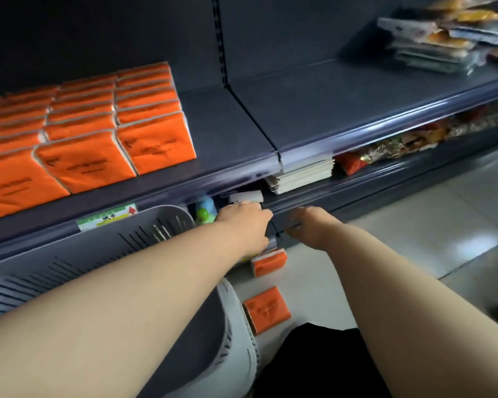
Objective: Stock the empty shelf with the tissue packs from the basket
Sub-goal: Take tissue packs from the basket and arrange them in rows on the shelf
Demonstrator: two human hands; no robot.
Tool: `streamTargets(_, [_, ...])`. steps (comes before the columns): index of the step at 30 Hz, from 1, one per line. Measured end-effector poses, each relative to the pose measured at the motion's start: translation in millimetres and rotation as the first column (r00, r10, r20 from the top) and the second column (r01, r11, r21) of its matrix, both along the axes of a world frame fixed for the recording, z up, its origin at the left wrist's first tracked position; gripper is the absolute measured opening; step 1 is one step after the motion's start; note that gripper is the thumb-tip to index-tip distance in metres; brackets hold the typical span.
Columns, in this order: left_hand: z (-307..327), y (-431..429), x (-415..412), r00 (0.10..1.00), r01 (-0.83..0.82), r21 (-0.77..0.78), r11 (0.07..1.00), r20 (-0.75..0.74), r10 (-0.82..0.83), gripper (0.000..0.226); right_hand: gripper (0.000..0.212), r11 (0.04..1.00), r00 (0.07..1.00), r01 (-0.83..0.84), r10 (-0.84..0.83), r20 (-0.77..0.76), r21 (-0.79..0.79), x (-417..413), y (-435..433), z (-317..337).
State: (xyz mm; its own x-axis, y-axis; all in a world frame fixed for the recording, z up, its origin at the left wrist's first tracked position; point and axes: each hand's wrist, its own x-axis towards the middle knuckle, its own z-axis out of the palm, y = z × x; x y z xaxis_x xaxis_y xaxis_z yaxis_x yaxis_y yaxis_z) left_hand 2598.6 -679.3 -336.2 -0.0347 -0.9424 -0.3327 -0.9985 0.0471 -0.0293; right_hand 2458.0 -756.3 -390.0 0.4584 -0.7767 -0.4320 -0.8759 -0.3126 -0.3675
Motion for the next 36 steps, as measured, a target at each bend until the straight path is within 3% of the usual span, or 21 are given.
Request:
streamTargets(7, [-76, -45, -34, 0.979, 0.089, 0.432, 0.897, 0.129, -0.159, 0.047, 0.047, 0.992, 0.996, 0.087, -0.083, -0.045, 0.092, -27, -20, -86])
streamTargets(12, [-150, -64, -47, 0.992, -0.023, 0.655, 0.755, 0.109, -0.064, 0.052, 0.047, 0.972, 0.987, 0.16, -0.161, -0.009, 0.169, -34, -28, -143])
streamTargets(19, [-236, -58, -38, 0.982, -0.077, 0.747, 0.661, 0.171, -0.079, 0.044, 0.055, 0.978, 0.998, 0.069, -0.068, -0.014, 0.197, -27, -19, -198])
streamTargets(23, [-283, -50, -35, 0.971, -0.135, 0.76, 0.636, 0.23, -0.069, 0.043, 0.056, 0.991, 0.999, -0.048, 0.05, -0.012, 0.126, -14, -22, -223])
streamTargets(27, [-323, -41, -33, 0.958, -0.244, 0.741, 0.625, 0.284, 0.038, 0.058, 0.06, 0.988, 0.99, -0.138, 0.137, 0.018, 0.063, 1, -29, -242])
streamTargets(31, [-341, -28, -26, 0.941, -0.333, 0.74, 0.584, 0.224, 0.253, 0.082, 0.058, 0.989, 0.989, -0.146, 0.145, -0.004, -0.018, 5, -34, -251])
streamTargets(36, [-349, -15, -17, 0.934, -0.338, 0.728, 0.597, 0.179, 0.311, 0.072, 0.045, 0.984, 0.98, -0.177, 0.173, -0.093, -0.033, 0, -35, -255])
